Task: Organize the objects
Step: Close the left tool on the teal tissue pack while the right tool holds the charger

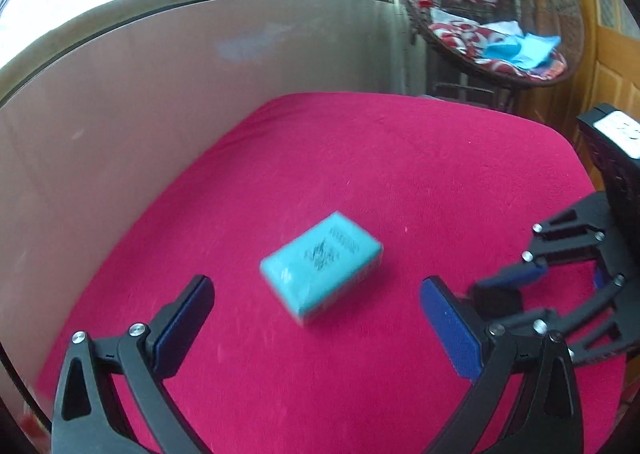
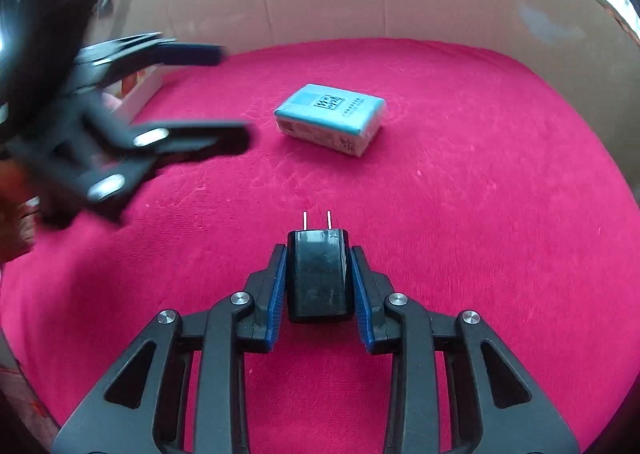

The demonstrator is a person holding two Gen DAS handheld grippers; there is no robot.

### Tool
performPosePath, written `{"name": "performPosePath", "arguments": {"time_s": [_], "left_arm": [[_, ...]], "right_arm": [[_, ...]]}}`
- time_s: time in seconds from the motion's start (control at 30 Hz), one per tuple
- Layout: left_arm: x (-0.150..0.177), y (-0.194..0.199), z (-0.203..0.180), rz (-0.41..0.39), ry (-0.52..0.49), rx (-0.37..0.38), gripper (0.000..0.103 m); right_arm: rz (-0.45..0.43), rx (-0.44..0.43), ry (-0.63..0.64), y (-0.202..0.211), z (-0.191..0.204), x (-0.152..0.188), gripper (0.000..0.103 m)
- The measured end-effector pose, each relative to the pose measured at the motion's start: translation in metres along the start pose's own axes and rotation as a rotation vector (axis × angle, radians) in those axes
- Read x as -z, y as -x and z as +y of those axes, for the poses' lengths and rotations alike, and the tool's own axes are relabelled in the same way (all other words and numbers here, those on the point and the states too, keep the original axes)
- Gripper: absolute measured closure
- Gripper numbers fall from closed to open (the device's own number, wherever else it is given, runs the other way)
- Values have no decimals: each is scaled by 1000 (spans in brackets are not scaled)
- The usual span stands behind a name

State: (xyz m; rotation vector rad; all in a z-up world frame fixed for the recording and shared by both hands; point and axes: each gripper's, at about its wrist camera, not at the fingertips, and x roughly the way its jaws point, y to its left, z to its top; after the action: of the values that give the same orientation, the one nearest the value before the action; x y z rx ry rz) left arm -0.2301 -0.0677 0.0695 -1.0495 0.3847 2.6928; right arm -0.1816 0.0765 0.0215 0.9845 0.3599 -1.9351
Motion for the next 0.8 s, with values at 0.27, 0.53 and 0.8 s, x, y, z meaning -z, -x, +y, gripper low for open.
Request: {"name": "performPosePath", "arguments": {"time_s": [0.27, 0.53, 0.8], "left_arm": [[-29, -63, -15, 113, -171, 76, 0], [-7, -53, -12, 210, -92, 180, 8], [-3, -46, -3, 151, 175, 117, 8]], "right_arm": [[-17, -61, -88, 2, -14, 0, 73], [-21, -64, -143, 7, -19, 9, 73], [-41, -71, -221, 18, -30, 19, 73]]}}
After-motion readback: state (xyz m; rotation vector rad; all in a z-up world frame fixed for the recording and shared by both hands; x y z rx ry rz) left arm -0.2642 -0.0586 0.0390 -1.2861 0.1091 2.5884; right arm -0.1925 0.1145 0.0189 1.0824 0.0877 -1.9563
